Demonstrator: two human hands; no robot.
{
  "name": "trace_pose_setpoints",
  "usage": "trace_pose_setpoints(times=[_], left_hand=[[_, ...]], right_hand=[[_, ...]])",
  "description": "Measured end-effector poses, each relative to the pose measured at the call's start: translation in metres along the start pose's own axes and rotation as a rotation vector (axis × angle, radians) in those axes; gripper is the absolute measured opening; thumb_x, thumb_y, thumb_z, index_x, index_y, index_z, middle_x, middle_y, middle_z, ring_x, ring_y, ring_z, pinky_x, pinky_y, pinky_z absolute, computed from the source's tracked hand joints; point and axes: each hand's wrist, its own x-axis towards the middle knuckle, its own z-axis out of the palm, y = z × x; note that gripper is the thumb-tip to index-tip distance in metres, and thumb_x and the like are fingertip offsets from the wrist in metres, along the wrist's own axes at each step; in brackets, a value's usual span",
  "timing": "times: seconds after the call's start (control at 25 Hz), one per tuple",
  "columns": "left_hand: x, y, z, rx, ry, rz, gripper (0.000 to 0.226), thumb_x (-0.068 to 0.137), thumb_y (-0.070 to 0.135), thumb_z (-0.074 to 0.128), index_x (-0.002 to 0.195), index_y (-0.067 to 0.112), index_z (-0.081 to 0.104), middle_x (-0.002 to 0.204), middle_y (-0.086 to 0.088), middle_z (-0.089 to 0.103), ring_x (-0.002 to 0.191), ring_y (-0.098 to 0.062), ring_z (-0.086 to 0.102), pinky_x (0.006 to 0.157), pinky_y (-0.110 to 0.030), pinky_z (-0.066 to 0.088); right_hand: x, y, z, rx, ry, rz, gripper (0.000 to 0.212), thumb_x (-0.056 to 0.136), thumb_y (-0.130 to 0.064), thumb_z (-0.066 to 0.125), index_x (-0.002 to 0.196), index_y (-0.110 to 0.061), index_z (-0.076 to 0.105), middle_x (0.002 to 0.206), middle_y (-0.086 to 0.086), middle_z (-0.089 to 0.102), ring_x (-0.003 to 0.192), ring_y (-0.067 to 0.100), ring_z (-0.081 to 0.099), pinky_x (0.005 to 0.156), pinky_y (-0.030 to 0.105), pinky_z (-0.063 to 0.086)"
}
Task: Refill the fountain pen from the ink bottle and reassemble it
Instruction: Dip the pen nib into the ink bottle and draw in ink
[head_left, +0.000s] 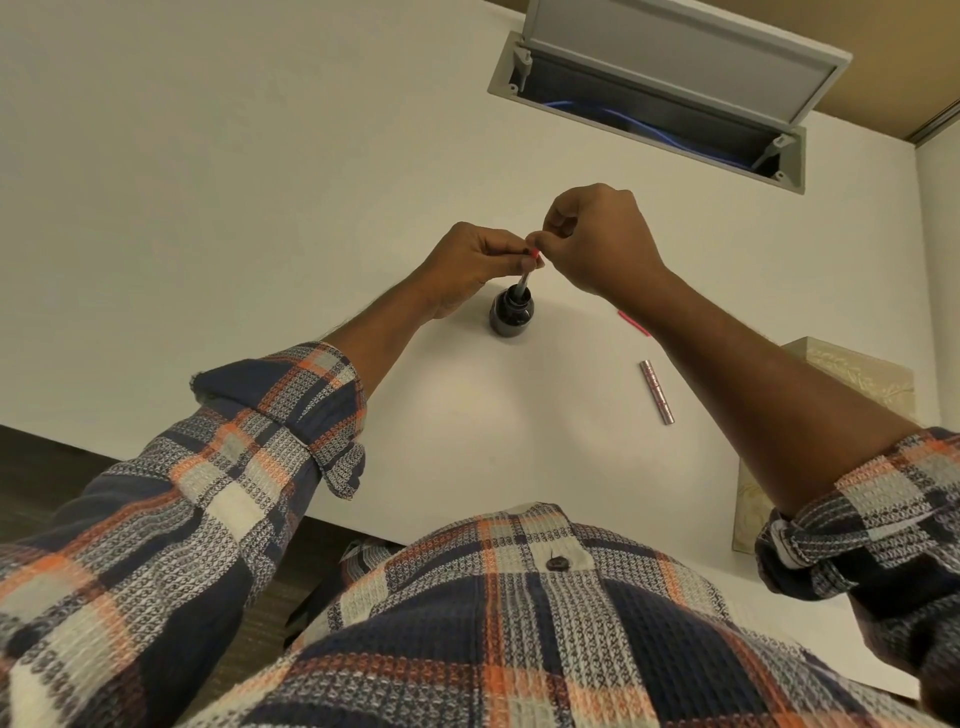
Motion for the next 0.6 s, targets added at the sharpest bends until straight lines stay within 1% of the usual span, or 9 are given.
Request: trace_pose_setpoints(times=[0.16,0.24,0.36,0.6], left_hand=[[-0.0007,0.0002,0.0004,-0.013,0.005,0.018,0.020,0.082,0.005,0.068,0.101,0.002,0.071,0.096,-0.005,0.072,0.097,-0.013,0.066,0.097,-0.029,0.048],[-0.0008,0.0003,0.0011,-0.020,-0.005,0.029,0.020,0.082,0.003,0.068,0.101,0.003,0.071,0.094,-0.001,0.073,0.096,-0.011,0.066,0.095,-0.026,0.048],[-0.0013,-0.0007,0.0015,-0.022,-0.017,0.028,0.021,0.081,0.003,0.069,0.101,0.004,0.071,0.091,0.004,0.073,0.095,-0.011,0.066,0.096,-0.028,0.048],[-0.0023,-0.0011,0.0009,-0.012,0.001,0.032,0.020,0.081,0.004,0.069,0.101,0.003,0.071,0.097,-0.007,0.072,0.098,-0.017,0.065,0.100,-0.034,0.048]], right_hand=[[0.0003,-0.0012,0.0001,0.005,0.021,0.007,0.018,0.081,-0.029,0.069,0.086,-0.012,0.071,0.083,0.004,0.070,0.079,0.022,0.065,0.075,0.040,0.057],[0.0007,-0.0002,-0.0007,0.013,0.030,0.015,0.018,0.082,-0.029,0.069,0.086,-0.012,0.071,0.081,0.003,0.068,0.079,0.022,0.065,0.074,0.037,0.056],[0.0009,0.0003,-0.0007,0.018,0.044,0.025,0.019,0.082,-0.031,0.070,0.087,-0.012,0.071,0.080,0.002,0.066,0.078,0.020,0.064,0.072,0.034,0.054],[0.0015,-0.0004,0.0004,0.014,0.056,0.028,0.022,0.083,-0.033,0.070,0.089,-0.012,0.071,0.087,0.004,0.071,0.078,0.020,0.065,0.074,0.036,0.056]])
